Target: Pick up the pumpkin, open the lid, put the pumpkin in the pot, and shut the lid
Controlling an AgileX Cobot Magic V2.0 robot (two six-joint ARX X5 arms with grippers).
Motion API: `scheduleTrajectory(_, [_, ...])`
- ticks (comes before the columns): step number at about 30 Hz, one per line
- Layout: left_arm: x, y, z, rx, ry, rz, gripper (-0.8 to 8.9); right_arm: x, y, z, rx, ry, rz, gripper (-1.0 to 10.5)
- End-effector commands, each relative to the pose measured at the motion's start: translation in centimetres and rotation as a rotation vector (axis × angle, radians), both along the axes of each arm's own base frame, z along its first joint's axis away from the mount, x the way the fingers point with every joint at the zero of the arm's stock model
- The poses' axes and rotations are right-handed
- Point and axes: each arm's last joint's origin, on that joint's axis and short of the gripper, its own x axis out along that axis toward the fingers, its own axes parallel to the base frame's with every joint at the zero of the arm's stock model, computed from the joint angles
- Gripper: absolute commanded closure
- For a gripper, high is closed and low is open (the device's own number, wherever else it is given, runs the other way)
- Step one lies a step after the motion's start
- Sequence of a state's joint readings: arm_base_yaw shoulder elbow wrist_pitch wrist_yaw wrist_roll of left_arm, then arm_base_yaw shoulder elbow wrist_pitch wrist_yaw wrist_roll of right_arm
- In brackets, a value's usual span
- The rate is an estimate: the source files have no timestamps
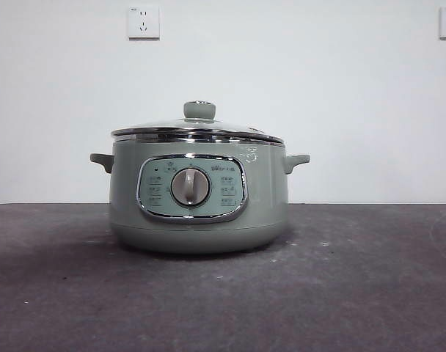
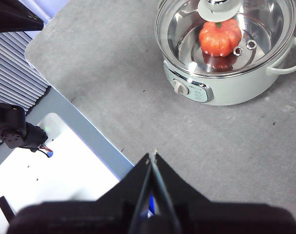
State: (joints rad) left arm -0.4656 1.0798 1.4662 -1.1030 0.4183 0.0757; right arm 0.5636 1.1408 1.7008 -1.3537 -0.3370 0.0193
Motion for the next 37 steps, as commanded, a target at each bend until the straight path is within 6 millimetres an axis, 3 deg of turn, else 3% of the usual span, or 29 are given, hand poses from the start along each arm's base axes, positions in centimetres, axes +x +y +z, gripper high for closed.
scheduleTrajectory(1, [0.1, 0.0, -0.1, 0.000, 0.005, -0.001, 8.17, -0.2, -0.1, -0.1, -0.006, 0.016, -0.006, 9.4])
scheduleTrajectory(8, [0.2, -0.1, 0.0, 0.012, -0.040, -0.021, 8.17, -0.2, -0.1, -0.1, -0.006, 0.017, -0.006, 9.4])
scheduleTrajectory(12, [1.3, 1.0, 1.6, 0.007, -0.301, 0.040, 8.17, -0.2, -0.1, -0.1, -0.006, 0.017, -0.006, 9.4])
scheduleTrajectory(16, [0.9, 2.9, 3.2, -0.044, -0.530, 0.124, 8.17, -0.2, -0.1, -0.1, -0.006, 0.016, -0.006, 9.4])
scheduleTrajectory(20, [-0.2, 4.9, 2.5, -0.082, -0.708, 0.231, 8.17, -0.2, -0.1, -0.1, -0.006, 0.017, -0.006, 9.4])
scheduleTrajectory(23, [-1.3, 6.4, 0.2, -0.066, -0.811, 0.342, 8.17, -0.2, -0.1, -0.1, -0.006, 0.017, -0.007, 9.4])
scheduleTrajectory(29, [-3.6, 8.5, -7.1, 0.037, -0.872, 0.628, 8.17, -0.2, -0.1, -0.1, -0.006, 0.016, -0.007, 9.4])
scheduleTrajectory(37, [-5.0, 9.2, -16.4, 0.082, -0.822, 0.751, 8.17, -0.2, -0.1, -0.1, -0.005, 0.016, -0.007, 9.4])
